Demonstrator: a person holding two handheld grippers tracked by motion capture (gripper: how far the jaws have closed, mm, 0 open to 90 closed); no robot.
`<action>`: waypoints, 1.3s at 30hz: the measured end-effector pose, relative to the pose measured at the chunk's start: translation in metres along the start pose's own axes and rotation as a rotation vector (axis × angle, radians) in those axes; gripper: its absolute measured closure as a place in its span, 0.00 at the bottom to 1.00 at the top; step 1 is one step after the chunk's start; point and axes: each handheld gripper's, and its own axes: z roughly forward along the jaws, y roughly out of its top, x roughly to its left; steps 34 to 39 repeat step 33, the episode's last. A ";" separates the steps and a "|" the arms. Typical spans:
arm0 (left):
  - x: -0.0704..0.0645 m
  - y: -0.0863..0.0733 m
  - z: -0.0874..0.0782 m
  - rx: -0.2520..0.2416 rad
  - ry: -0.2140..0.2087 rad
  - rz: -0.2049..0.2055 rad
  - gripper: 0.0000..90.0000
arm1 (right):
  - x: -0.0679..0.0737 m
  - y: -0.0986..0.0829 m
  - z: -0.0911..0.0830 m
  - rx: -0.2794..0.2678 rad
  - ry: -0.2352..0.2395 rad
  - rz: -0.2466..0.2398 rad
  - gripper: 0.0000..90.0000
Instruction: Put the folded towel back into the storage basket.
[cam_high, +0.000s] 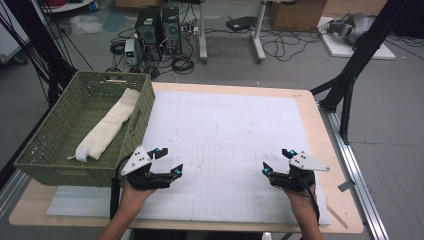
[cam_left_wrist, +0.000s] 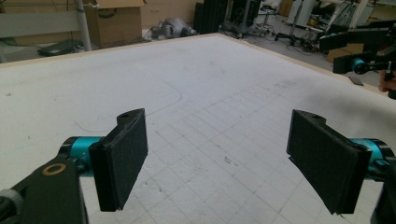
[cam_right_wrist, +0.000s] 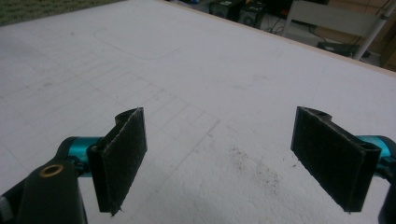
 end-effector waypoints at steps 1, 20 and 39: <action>0.000 -0.001 0.000 0.000 0.002 -0.001 0.23 | -0.001 0.000 0.000 -0.003 0.002 0.000 0.19; -0.003 -0.003 -0.001 0.009 -0.003 0.012 0.23 | 0.002 0.006 -0.010 -0.025 -0.029 -0.006 0.19; -0.002 -0.005 0.000 0.013 0.005 0.012 0.23 | 0.000 0.004 -0.008 -0.018 -0.025 -0.004 0.19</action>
